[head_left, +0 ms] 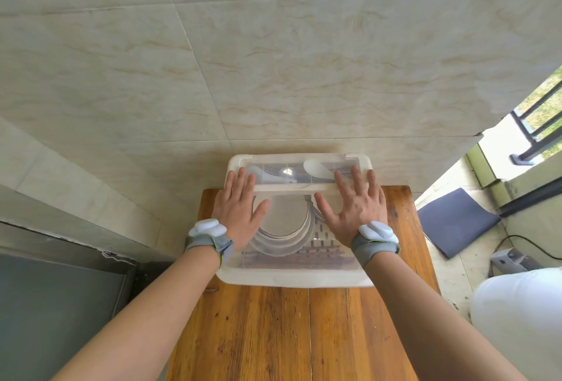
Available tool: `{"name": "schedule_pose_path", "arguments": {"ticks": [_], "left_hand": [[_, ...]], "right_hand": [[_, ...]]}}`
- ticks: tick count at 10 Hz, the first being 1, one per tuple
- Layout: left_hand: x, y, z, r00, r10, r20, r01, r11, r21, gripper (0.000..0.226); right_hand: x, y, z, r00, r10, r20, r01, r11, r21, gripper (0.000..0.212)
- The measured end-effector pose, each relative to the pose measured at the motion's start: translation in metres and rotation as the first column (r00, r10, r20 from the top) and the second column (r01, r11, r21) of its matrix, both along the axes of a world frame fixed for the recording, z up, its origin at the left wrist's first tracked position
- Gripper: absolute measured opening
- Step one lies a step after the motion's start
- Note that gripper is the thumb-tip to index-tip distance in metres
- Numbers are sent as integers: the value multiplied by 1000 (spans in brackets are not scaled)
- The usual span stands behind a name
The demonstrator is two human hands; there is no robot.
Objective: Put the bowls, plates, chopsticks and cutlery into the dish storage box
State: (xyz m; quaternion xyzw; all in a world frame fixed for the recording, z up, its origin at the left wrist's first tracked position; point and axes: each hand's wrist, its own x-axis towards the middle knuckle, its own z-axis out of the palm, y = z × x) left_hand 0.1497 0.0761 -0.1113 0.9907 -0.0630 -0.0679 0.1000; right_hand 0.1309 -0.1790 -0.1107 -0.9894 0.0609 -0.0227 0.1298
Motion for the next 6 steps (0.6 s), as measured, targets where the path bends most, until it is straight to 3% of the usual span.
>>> {"name": "schedule_pose_path", "arguments": {"ticks": [2, 5, 6], "left_hand": [[-43, -19, 7, 992, -76, -104, 90, 986, 143, 125], [-42, -18, 10, 989, -55, -139, 73, 989, 129, 130], [-42, -18, 12, 985, -71, -155, 92, 987, 129, 130]], "right_hand": [[2, -2, 3, 1000, 1, -15, 0, 999, 41, 68], [14, -11, 28, 978, 72, -196, -74, 997, -3, 61], [25, -11, 65, 998, 62, -13, -57, 969, 242, 54]]}}
